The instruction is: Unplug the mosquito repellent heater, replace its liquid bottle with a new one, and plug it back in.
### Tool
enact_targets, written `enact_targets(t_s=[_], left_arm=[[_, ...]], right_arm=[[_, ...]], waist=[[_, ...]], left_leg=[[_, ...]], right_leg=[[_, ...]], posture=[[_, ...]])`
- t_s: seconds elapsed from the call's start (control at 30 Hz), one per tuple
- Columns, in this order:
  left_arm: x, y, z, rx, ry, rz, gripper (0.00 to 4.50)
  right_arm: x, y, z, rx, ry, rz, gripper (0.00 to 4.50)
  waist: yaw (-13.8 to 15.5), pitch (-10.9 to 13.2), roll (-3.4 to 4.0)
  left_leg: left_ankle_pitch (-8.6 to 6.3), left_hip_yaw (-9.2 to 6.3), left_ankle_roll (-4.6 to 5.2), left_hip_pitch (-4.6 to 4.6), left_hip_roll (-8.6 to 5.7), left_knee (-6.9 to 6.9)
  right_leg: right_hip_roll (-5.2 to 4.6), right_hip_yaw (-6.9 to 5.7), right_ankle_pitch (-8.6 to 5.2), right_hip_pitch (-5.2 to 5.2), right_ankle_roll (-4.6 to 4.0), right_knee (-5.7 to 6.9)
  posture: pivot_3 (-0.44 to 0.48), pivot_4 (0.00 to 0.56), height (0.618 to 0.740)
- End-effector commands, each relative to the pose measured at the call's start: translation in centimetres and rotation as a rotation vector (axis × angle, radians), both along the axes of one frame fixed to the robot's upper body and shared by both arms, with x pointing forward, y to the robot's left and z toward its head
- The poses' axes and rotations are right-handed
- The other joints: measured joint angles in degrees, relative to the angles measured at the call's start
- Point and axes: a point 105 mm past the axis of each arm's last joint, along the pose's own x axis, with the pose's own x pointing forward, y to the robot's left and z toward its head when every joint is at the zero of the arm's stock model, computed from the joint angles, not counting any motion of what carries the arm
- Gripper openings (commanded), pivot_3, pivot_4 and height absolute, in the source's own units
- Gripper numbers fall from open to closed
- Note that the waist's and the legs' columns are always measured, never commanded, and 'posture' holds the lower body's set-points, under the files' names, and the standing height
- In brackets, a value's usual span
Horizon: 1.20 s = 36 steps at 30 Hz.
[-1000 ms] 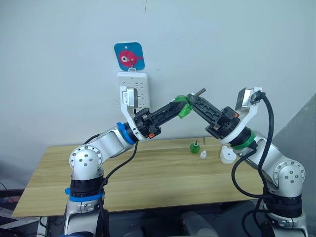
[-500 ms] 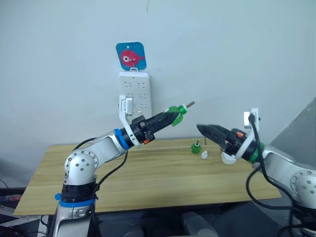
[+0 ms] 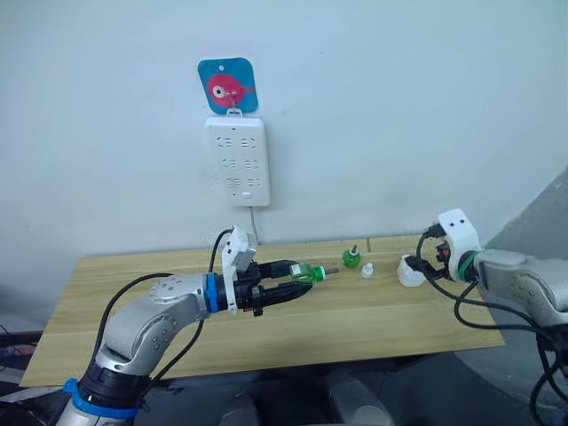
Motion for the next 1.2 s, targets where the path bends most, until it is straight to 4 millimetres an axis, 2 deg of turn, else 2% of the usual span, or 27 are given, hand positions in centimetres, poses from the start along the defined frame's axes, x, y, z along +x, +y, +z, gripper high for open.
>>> enact_targets(t_s=[0.03,0.17,0.4,0.73,0.93,1.03,1.1,1.13,1.2], left_arm=[[-0.5,-0.2,0.6,-0.006,-0.064,-0.018,2.31],[-0.8,-0.2,0.2,0.002,-0.072,-0.015,2.31],[-1.1,-0.6,0.1,-0.004,-0.078,-0.015,2.31],[-1.3,-0.7,0.0,-0.004,-0.08,-0.011,2.31],[-1.4,-0.7,-0.1,-0.002,-0.082,-0.011,2.31],[-1.3,-0.7,-0.2,0.0,-0.083,-0.01,2.31],[-1.3,-0.7,-0.2,0.0,-0.084,-0.011,2.31],[-1.3,-0.7,-0.3,0.001,-0.085,-0.011,2.31],[-1.1,-0.7,-0.3,0.002,-0.088,-0.012,2.31]], right_arm=[[0.3,-0.5,-1.1,-0.035,0.077,-0.021,4.5],[0.8,-0.5,-2.4,-0.004,0.162,-0.068,4.5],[2.2,-1.3,-3.5,-0.017,0.2,-0.142,4.5],[3.9,-1.5,-4.7,-0.01,0.217,-0.189,4.5],[4.1,-1.7,-5.2,-0.005,0.242,-0.201,4.5],[4.0,-1.5,-5.4,0.01,0.257,-0.201,3.93],[4.0,-1.3,-5.4,0.019,0.263,-0.2,3.17],[4.0,-1.2,-5.4,0.027,0.265,-0.201,2.97],[4.0,-1.0,-5.4,0.037,0.265,-0.201,2.98]], waist=[[0.15,0.41,-0.09],[0.84,1.3,-0.08],[1.31,2.31,-0.21],[1.32,2.65,-0.16],[1.6,2.67,-0.16],[1.62,2.68,-0.14],[1.61,2.68,-0.14],[1.61,2.68,-0.14],[1.65,2.68,-0.14]], left_leg=[[-0.01,0.01,0.01,0.01,0.02,-0.02],[-0.02,0.03,0.03,-0.05,0.02,-0.02],[-0.02,0.03,0.03,-0.05,0.0,0.01],[-0.02,0.03,0.03,-0.04,0.0,0.0],[-0.03,0.02,0.03,-0.04,-0.01,-0.01],[-0.03,0.02,0.03,-0.04,-0.01,-0.02],[-0.03,0.02,0.03,-0.04,-0.01,-0.02],[-0.03,0.03,0.03,-0.03,0.0,0.0],[-0.02,0.02,0.03,-0.03,-0.01,0.01]], right_leg=[[0.02,0.01,0.0,-0.02,0.0,0.0],[0.02,0.03,-0.01,-0.06,0.0,0.0],[-0.01,0.03,0.0,-0.04,0.02,-0.01],[-0.01,0.02,0.01,-0.05,0.02,0.0],[-0.02,0.0,0.01,-0.03,0.04,-0.02],[-0.02,0.0,0.02,-0.04,0.04,-0.01],[-0.02,0.01,0.02,-0.04,0.04,0.0],[-0.02,0.01,0.02,-0.03,0.04,0.0],[-0.02,0.0,0.03,-0.02,0.06,-0.01]], posture=[[-0.185,0.152,0.74],[-0.163,0.168,0.74],[-0.134,0.176,0.74],[-0.116,0.176,0.74],[-0.102,0.172,0.74],[-0.104,0.169,0.74],[-0.105,0.167,0.74],[-0.106,0.164,0.74],[-0.11,0.16,0.74]])
